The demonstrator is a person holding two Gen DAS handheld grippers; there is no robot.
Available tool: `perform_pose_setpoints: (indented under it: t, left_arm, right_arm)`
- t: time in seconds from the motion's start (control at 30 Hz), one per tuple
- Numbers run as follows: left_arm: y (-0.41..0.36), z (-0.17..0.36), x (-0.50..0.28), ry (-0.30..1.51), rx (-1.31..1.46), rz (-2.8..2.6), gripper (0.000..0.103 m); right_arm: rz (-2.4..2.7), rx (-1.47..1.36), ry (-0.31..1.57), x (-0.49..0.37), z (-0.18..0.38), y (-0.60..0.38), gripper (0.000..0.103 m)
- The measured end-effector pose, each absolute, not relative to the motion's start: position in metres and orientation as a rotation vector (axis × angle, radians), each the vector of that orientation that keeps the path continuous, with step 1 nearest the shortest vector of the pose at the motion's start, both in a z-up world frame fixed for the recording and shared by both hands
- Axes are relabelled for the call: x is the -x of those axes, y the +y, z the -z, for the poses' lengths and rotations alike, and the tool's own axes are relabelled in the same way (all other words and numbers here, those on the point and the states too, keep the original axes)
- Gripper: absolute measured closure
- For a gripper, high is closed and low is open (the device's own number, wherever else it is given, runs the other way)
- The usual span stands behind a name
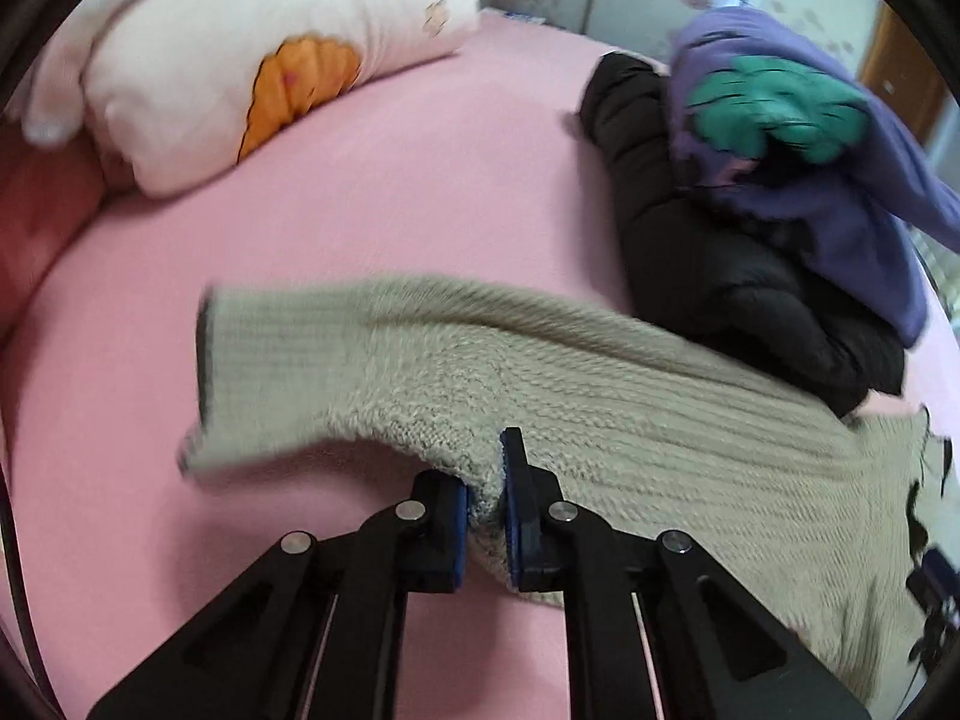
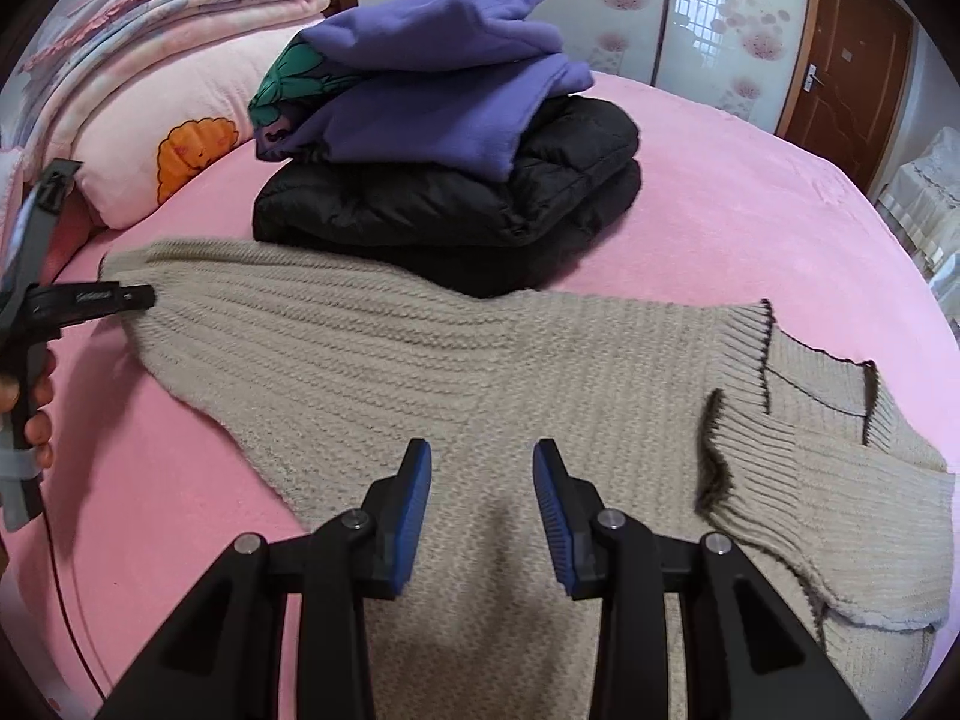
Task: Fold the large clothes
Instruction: 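Grasp the other sleeve cuff with the left gripper and lift it, then fold the held sleeve with the left gripper across the cardigan front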
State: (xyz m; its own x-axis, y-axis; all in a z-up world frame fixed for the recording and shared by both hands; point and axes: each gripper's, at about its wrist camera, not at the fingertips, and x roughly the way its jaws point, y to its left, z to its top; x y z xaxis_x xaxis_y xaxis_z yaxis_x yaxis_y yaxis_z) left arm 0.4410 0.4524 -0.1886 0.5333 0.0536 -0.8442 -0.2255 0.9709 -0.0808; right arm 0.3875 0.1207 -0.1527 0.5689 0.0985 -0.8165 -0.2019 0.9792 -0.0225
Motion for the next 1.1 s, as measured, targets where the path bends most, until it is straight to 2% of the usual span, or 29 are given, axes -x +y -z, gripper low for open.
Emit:
perform_pose_setpoints:
  t: [0.27,0.37,0.53,0.67,0.8,0.87,0.93,1.1]
  left_arm:
    - [0.422,0.143,-0.41,0.937,0.059,-0.132,0.096]
    - [0.396,0.109,-0.382,0.869,-0.022,-0.104,0.096]
    - [0.307,0.048,-0.355,0.746,-0.132,0.049,0.095]
    - [0.221,0.025,-0.337,0.708,-0.161,0.221,0.095]
    - [0.123,0.053,-0.32,0.776,-0.208,0.402,0.094]
    - [0.081,0.081,-0.308,0.844,-0.255,0.469,0.085]
    - [0.05,0.111,-0.296,0.915,-0.283,0.52,0.071]
    - [0.032,0.154,-0.27,1.034,-0.135,0.589,0.071]
  right_arm:
    - [-0.171,0.095,0.925,-0.374,0.127,0.107,0.068]
    - [-0.177,0.078,0.905,-0.362,0.112,0.096,0.068]
    - [-0.154,0.044,0.878,-0.336,0.093,0.062,0.068]
    - [-0.089,-0.032,0.879,-0.307,0.091,0.008,0.068]
    - [0.013,-0.084,0.885,-0.278,0.099,-0.054,0.068]
    - [0.051,-0.102,0.894,-0.265,0.105,-0.081,0.068]
    - [0.073,-0.121,0.91,-0.256,0.111,-0.104,0.068]
    - [0.108,-0.16,0.933,-0.24,0.125,-0.145,0.068]
